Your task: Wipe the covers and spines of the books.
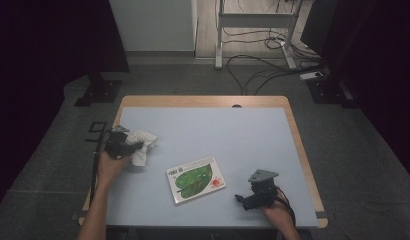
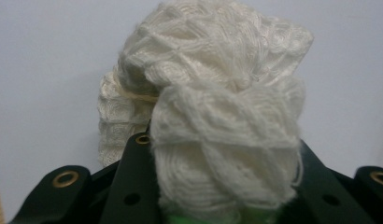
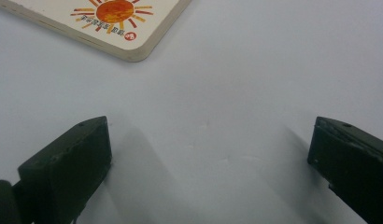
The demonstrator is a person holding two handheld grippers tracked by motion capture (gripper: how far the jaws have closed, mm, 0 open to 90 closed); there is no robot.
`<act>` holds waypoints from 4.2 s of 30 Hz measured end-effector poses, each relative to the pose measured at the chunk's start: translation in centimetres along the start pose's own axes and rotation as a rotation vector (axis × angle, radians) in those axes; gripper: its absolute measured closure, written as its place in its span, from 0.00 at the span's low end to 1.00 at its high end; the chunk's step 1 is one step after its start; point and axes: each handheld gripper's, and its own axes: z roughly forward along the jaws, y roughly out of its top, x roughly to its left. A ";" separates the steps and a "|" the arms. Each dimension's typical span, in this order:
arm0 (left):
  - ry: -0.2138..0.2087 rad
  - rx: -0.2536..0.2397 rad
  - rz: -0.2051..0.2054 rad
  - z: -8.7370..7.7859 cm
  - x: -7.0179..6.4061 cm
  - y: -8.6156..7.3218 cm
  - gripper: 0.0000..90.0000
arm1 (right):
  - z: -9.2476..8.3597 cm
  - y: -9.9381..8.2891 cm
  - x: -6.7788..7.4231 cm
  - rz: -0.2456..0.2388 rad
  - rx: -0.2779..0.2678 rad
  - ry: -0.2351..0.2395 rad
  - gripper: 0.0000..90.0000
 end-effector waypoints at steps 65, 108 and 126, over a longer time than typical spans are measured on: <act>-0.220 0.051 0.270 1.8 -13.3 -2.2 0.72 | 0.0 0.0 0.0 0.000 0.000 0.001 0.00; -0.231 0.099 0.333 6.7 -17.5 2.4 0.72 | 0.0 0.0 0.0 0.001 -0.001 0.002 0.00; -0.259 0.111 0.349 9.0 -19.2 4.5 0.71 | 0.0 0.0 0.0 0.001 -0.001 0.002 0.00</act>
